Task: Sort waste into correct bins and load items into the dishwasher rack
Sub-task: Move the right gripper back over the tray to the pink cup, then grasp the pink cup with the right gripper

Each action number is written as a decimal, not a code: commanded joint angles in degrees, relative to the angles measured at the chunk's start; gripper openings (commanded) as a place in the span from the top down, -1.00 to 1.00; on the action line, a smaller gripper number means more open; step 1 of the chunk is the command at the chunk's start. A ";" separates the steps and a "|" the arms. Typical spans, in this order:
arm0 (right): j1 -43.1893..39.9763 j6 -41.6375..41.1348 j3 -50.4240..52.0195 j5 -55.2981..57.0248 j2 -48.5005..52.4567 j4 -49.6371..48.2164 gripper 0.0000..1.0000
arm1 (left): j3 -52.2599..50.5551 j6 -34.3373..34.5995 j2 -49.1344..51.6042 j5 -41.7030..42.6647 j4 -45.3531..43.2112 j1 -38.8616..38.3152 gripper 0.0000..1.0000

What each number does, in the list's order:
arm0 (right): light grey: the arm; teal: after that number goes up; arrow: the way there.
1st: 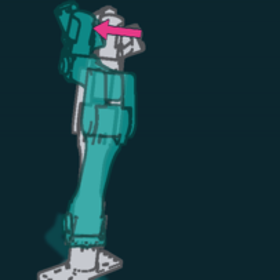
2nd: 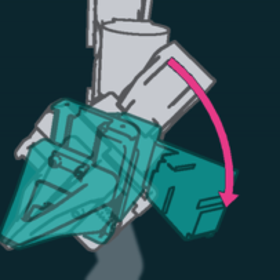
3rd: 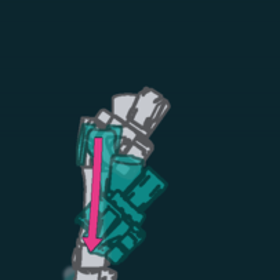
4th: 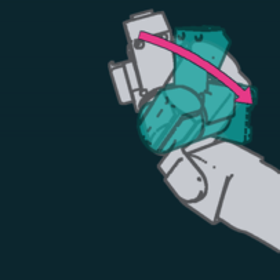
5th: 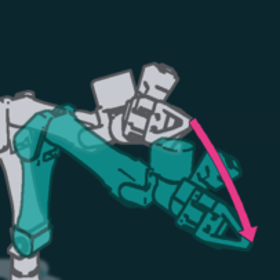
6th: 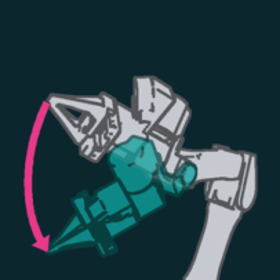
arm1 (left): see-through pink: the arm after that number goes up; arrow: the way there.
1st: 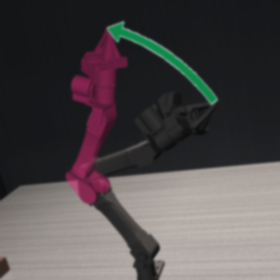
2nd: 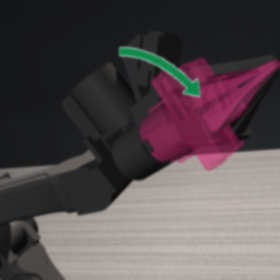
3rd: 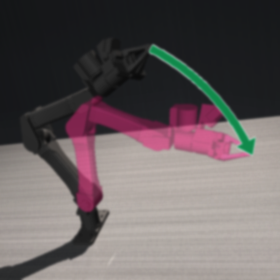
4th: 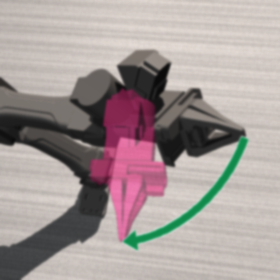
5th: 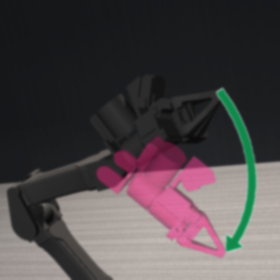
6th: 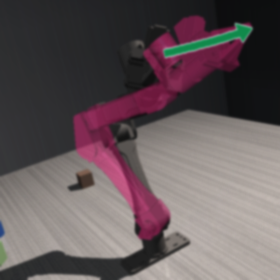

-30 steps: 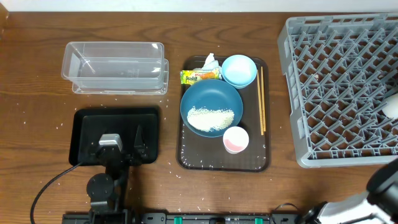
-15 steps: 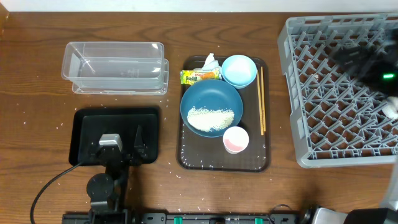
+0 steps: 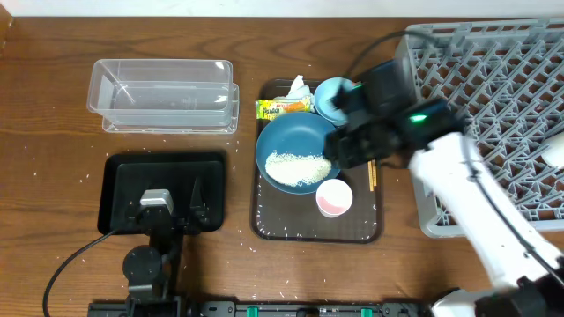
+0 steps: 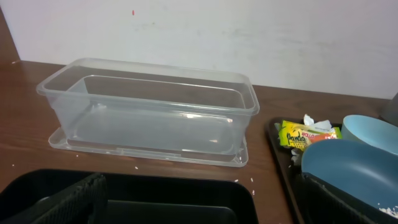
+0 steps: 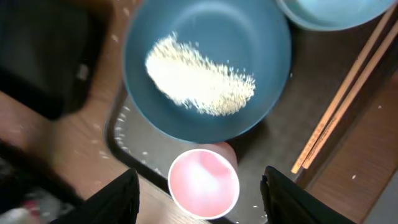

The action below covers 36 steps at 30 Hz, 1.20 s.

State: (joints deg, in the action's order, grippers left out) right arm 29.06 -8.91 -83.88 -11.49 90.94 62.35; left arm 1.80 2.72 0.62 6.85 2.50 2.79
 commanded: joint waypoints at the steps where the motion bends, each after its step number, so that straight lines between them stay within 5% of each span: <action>1: 5.07 -3.56 0.22 9.11 4.09 0.33 -0.24 | -1.57 -0.57 -0.35 -0.02 1.01 -0.24 -0.95; 8: 10.23 -11.98 0.22 8.50 10.14 6.14 -0.17 | -1.57 -0.57 -0.35 -0.02 1.01 -0.24 -0.96; 36: 16.13 -15.93 0.57 12.50 18.01 6.25 0.23 | -1.57 -0.57 -0.35 -0.02 1.01 -0.24 -0.95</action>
State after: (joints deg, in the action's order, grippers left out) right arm 44.60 -23.92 -83.53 0.71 108.81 68.51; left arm 1.78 2.72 0.62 6.85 2.50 2.79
